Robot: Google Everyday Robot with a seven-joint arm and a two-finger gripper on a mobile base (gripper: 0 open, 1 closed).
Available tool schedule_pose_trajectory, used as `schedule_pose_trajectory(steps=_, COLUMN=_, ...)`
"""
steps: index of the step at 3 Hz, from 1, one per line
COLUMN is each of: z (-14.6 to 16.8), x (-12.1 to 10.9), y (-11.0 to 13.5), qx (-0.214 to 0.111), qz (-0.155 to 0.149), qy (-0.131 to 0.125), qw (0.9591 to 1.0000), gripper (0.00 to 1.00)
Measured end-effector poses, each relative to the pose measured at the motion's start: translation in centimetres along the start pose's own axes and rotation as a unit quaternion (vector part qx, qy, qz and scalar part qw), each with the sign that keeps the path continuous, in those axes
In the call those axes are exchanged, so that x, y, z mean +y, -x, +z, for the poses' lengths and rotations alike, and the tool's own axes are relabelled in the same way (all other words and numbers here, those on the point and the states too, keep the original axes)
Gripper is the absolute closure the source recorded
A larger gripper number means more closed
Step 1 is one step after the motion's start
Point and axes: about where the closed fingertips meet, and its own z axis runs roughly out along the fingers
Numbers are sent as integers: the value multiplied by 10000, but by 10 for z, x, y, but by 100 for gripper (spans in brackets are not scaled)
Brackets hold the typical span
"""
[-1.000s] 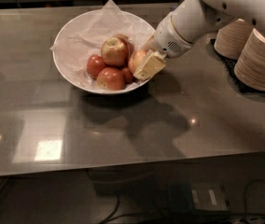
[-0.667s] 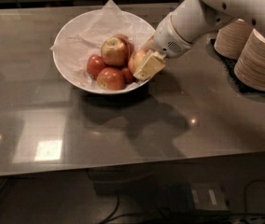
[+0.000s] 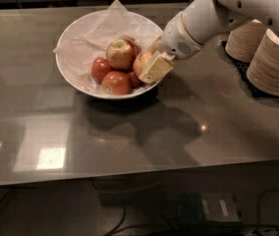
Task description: Pick apple from white bowl
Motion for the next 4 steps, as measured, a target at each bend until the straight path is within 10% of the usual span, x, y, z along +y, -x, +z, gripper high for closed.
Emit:
schedule_pose_trajectory(steps=3, z=-24, x=-10, y=42, qx=-1570, qz=277, qy=410, qw=9864, gripper=100)
schedule_pose_trajectory(steps=4, z=-34, x=-14, y=51, qx=-2286, qz=558, qy=1081, qw=9659, gripper=100)
